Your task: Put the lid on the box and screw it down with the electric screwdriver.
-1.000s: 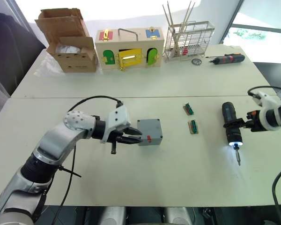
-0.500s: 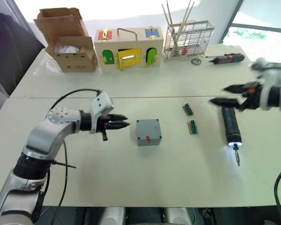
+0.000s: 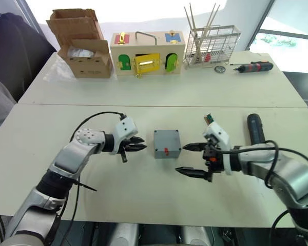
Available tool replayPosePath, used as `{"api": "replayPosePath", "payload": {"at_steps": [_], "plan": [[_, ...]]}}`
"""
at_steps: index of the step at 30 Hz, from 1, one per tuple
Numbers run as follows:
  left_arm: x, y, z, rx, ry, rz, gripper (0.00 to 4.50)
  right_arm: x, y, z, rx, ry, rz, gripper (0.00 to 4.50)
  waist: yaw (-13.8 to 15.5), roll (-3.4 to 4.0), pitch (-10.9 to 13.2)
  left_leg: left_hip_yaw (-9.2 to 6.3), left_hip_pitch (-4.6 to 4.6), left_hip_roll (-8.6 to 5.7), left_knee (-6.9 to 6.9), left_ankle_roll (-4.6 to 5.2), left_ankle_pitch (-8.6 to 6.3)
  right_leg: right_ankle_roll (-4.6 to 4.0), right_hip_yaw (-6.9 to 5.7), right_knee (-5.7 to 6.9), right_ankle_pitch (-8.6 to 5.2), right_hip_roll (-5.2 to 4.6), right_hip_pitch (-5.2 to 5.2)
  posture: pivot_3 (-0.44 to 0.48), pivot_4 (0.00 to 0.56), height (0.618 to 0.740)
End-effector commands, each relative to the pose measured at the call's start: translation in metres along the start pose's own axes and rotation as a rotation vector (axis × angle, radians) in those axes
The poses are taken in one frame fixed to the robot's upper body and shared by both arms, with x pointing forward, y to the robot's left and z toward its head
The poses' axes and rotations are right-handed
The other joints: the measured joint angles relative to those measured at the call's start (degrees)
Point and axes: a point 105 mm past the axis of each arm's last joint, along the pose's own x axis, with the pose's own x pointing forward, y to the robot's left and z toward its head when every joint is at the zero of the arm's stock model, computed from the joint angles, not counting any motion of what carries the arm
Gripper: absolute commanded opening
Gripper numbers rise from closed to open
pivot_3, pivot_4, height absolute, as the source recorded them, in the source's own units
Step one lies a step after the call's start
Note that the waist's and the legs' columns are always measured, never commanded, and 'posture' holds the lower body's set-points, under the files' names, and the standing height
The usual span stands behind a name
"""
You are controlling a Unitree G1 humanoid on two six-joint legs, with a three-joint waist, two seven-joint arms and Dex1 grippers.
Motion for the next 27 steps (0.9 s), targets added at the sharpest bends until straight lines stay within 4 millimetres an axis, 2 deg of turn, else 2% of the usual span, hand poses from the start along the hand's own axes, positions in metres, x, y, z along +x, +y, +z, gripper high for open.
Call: {"api": "replayPosePath", "payload": {"at_steps": [1, 4, 10, 18, 23, 27], "plan": [[0.002, 0.005, 0.008, 0.065, -0.006, 0.018, 1.08, 0.002, -0.004, 0.005, -0.036, -0.023, -0.044, 4.46, 0.0, -0.01, 0.0, 0.00, 0.00, 0.00, 0.00, 0.01, 0.00, 0.00, -0.01, 0.00, 0.00, 0.00, 0.01, 0.000, 0.150, 0.731], [0.004, 0.005, 0.008, 0.065, -0.010, 0.014, 1.08, 0.006, -0.002, 0.004, -0.030, -0.026, -0.044, 4.46, -0.1, -0.01, 0.0, -0.01, 0.00, 0.00, 0.00, 0.01, 0.00, 0.00, -0.02, 0.00, 0.00, 0.00, 0.00, 0.000, 0.150, 0.731], [0.022, 0.004, 0.015, 0.099, -0.041, -0.012, 1.08, 0.016, 0.013, 0.002, 0.001, -0.034, -0.001, 4.46, 0.0, -0.02, 0.0, -0.04, 0.00, -0.01, 0.05, 0.04, -0.02, 0.00, -0.05, -0.01, 0.00, 0.00, 0.06, 0.000, 0.150, 0.731], [0.037, 0.006, 0.024, 0.124, -0.078, -0.021, 1.08, 0.020, 0.018, 0.007, 0.021, -0.056, 0.005, 4.46, 0.0, -0.04, 0.0, -0.06, 0.01, -0.03, 0.09, 0.06, -0.04, 0.00, -0.07, 0.00, 0.00, 0.02, 0.07, 0.000, 0.150, 0.731], [0.038, 0.011, 0.024, 0.130, -0.083, -0.002, 1.08, 0.020, 0.020, 0.009, 0.031, -0.062, 0.006, 4.46, 0.0, -0.04, 0.0, -0.07, 0.01, -0.03, 0.09, 0.07, -0.04, 0.00, -0.07, 0.01, 0.00, 0.02, 0.07, 0.000, 0.150, 0.731], [0.027, 0.024, 0.016, 0.136, -0.045, 0.068, 1.08, 0.011, 0.016, 0.008, 0.002, -0.037, -0.020, 4.46, 0.0, -0.04, 0.0, -0.08, 0.01, -0.03, 0.10, 0.07, -0.04, 0.00, -0.07, 0.01, 0.00, 0.02, 0.07, 0.000, 0.150, 0.731]]}}
